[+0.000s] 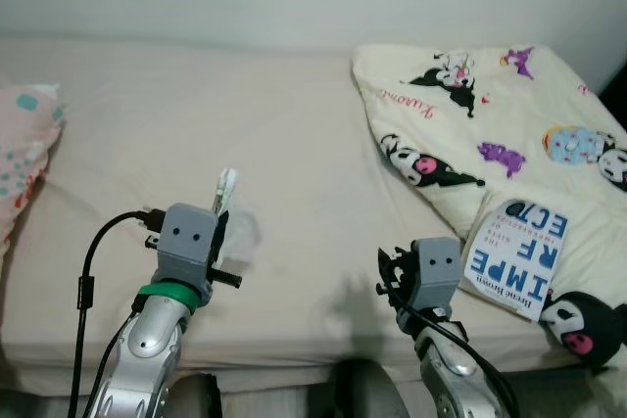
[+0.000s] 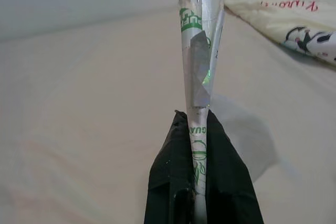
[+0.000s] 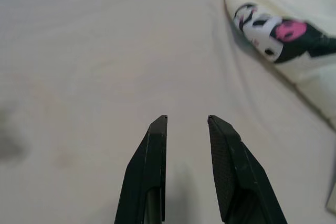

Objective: Clean up the room

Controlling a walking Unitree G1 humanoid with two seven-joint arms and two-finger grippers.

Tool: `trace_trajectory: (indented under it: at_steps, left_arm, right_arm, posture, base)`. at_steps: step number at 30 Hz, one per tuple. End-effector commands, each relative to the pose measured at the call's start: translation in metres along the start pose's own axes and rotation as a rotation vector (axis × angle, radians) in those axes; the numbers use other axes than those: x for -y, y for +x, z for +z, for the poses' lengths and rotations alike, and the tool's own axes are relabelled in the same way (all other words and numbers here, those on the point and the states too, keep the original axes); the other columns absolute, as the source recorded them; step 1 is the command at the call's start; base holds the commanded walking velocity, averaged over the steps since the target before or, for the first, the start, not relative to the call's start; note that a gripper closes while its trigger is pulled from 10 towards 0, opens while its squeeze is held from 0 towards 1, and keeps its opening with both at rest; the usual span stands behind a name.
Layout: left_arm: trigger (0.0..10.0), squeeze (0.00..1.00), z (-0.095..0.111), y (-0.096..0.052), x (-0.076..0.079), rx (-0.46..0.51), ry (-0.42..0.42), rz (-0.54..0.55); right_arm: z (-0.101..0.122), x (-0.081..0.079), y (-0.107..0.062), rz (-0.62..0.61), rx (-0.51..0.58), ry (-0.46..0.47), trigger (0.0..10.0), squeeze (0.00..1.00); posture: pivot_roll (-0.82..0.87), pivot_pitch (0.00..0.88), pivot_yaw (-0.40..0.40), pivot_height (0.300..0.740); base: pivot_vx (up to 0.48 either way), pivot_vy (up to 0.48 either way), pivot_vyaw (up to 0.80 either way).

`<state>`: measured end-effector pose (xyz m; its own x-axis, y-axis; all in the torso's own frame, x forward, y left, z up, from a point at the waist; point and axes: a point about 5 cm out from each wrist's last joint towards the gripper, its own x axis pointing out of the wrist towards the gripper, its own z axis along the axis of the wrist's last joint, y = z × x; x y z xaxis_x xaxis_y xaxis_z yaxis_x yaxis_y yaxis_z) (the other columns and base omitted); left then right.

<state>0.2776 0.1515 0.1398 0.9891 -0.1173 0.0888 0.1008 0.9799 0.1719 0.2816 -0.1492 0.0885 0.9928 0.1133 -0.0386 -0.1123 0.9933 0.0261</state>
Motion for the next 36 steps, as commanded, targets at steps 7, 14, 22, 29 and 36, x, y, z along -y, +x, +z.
trace_trajectory:
  at_steps: [7, 14, 22, 29, 36]
  left_arm:
    - [10.0, 0.0, -0.015, -0.001, -0.003, -0.058, 0.04, 0.02]
    - [10.0, 0.0, -0.019, -0.001, -0.006, -0.079, 0.051, 0.05]
    - [10.0, 0.0, -0.021, 0.003, -0.005, -0.093, 0.037, 0.06]
    - [10.0, 0.0, -0.021, 0.005, -0.004, -0.091, 0.037, 0.065]
    - [10.0, 0.0, -0.021, 0.004, -0.001, -0.086, 0.03, 0.059]
  right_arm:
    - [-0.008, 0.003, -0.004, -0.016, -0.023, 0.005, 10.0, 0.0]
    - [-0.008, 0.003, -0.004, -0.02, -0.023, 0.006, 10.0, 0.0]
    - [-0.011, 0.003, -0.003, -0.036, -0.031, 0.001, 10.0, 0.0]
    - [-0.014, 0.003, -0.003, -0.052, -0.044, -0.01, 10.0, 0.0]
    - [-0.015, 0.001, -0.002, -0.047, -0.044, -0.006, 10.0, 0.0]
  posture:
    - [-0.03, 0.058, -0.003, 0.683]
    - [-0.03, 0.06, -0.001, 0.693]
    - [-0.03, 0.062, 0.002, 0.717]
    - [-0.03, 0.062, 0.003, 0.717]
    - [-0.03, 0.061, 0.003, 0.717]
  base:
    - [0.0, 0.0, 0.0]
    - [0.0, 0.0, 0.0]
    - [0.0, 0.0, 0.0]
    - [0.0, 0.0, 0.0]
    - [0.0, 0.0, 0.0]
